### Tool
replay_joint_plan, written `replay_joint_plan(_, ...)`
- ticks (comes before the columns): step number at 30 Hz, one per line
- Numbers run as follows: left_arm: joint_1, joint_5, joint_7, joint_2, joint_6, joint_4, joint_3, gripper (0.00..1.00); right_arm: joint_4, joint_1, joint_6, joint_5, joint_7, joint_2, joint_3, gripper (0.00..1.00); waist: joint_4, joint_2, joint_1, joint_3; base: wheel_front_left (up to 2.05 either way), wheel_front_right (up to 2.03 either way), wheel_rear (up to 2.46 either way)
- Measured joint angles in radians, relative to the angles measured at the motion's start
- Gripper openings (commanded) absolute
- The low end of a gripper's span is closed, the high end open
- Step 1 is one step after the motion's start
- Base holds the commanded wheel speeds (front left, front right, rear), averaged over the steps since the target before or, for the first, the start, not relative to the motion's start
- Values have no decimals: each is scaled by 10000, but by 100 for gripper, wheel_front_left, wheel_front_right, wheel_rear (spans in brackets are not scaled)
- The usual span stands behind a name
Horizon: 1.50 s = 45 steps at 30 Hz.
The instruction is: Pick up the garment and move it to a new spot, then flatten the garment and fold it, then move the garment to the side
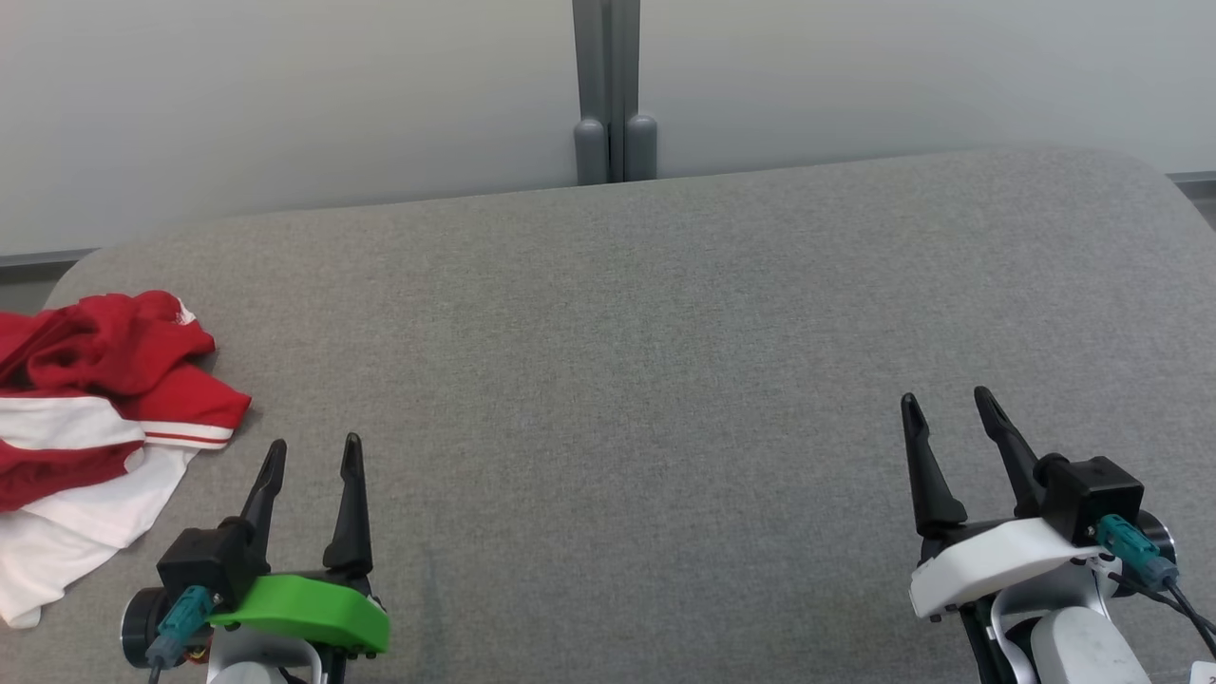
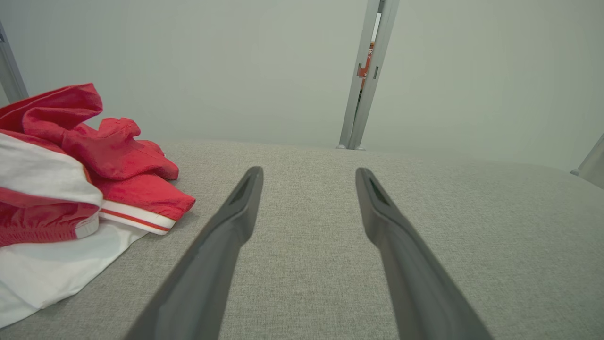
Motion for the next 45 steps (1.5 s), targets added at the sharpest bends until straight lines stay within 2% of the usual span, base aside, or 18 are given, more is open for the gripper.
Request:
replay_joint_plan(9, -2, 17, 2, -23, 0, 125, 33, 100, 48, 0, 0, 56, -42, 0, 67, 100, 21, 0, 0, -14, 0, 0, 0)
replay_joint_plan(17, -157, 128, 2, -31, 0, 174, 167, 100, -90, -3, 0, -8, -38, 0, 56, 100, 413, 0, 0, -1, 0, 0, 0)
replay_joint_plan(24, -266, 284, -2, 31, 77, 213, 493, 100, -401, -31, 0, -13, 48, 4, 263, 100, 1163, 0, 0, 33, 0, 0, 0)
replay_joint_plan(40, -277, 652, -15, 169, 180, 159, 986, 100, -840, -204, 0, -25, 244, 10, 713, 100, 3464, 0, 0, 158, 0, 0, 0)
replay_joint_plan(45, -239, 681, -15, 176, 180, 128, 1078, 100, -884, -229, 0, -36, 311, 10, 748, 100, 3952, 0, 0, 209, 0, 0, 0)
